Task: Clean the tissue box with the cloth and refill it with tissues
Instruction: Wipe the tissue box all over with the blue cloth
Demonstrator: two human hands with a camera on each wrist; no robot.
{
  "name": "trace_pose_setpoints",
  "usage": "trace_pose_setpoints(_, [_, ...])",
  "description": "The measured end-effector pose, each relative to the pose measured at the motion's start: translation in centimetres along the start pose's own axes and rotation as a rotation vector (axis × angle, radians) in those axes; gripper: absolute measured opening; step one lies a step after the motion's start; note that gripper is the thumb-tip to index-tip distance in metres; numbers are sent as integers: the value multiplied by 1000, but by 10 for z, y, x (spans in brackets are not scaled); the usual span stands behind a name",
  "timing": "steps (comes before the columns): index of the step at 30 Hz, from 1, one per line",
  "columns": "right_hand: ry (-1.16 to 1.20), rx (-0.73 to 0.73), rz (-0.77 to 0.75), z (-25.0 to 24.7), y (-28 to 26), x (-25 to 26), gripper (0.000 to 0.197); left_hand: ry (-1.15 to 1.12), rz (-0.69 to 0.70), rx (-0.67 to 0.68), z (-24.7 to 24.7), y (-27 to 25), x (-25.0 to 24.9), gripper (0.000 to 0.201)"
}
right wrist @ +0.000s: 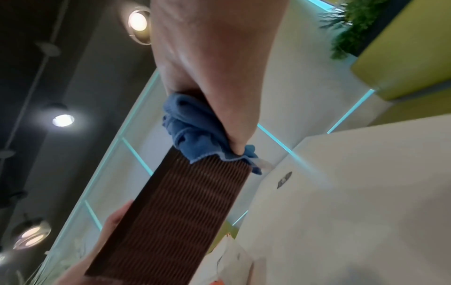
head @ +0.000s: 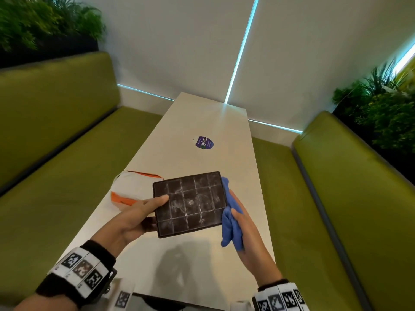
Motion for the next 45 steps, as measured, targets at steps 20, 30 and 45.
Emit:
trace_pose_setpoints(20, [86,-84,315,-24,2,-41,51,303,-89,347,19,13,46,116])
trace_pose_setpoints(30, [65,-226,310,-56,18,-81,42,460,143,266,15,42,44,124])
trace_pose_setpoints(45, [-203,-221,173,-55,21,-61,40,601,187,258,1,59,69,133])
Point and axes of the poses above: each hand's wrist, its own y-axis towards the middle knuckle, its own z-axis out of the palm, x = y × z, the point moved 10 cm from there along y, towards the middle knuckle, and after that the axes turned 4 degrees about z, right-handed, at the moved point
